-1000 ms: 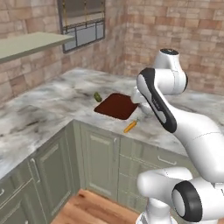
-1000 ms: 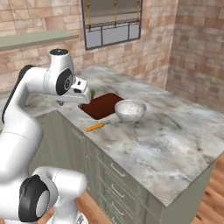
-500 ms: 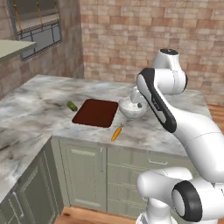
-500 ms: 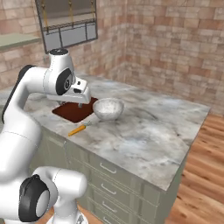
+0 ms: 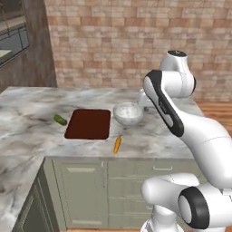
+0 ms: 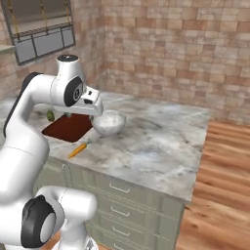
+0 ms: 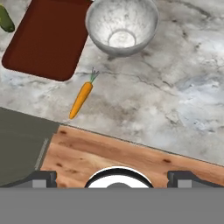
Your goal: Place the two vegetables and bowl onto the tray for setting up a vegetable dip station.
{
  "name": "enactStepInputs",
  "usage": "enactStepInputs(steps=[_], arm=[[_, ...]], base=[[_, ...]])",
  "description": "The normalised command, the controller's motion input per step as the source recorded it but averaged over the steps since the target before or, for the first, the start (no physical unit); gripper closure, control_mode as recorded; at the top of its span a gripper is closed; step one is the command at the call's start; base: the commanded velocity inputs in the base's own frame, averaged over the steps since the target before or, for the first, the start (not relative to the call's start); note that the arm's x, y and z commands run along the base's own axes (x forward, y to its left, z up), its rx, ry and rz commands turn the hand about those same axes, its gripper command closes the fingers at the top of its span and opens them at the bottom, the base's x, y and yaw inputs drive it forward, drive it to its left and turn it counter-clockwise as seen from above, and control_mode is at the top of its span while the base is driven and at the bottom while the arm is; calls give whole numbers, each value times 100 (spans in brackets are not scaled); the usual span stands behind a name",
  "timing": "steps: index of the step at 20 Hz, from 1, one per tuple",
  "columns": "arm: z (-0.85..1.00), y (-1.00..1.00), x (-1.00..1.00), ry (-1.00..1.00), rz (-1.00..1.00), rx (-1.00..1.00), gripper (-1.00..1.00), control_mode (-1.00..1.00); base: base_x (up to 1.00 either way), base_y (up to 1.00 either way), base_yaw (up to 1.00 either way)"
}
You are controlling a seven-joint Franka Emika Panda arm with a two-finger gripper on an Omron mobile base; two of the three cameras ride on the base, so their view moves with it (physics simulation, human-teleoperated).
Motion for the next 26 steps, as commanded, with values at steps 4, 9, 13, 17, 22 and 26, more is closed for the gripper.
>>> enactStepInputs(steps=[4, 9, 13, 17, 22, 26], arm=[[0, 0, 0, 0, 0, 0, -100, 100], [0, 0, 0, 0, 0, 0, -100, 100], [0, 0, 0, 0, 0, 0, -100, 100], [0, 0, 0, 0, 0, 0, -100, 100], [0, 0, 0, 0, 0, 0, -100, 100], [0, 0, 0, 0, 0, 0, -100, 100]], base=[[0, 55, -30], [0, 55, -29], [-1, 56, -25], [3, 56, -27], [13, 55, -21], [20, 52, -19]])
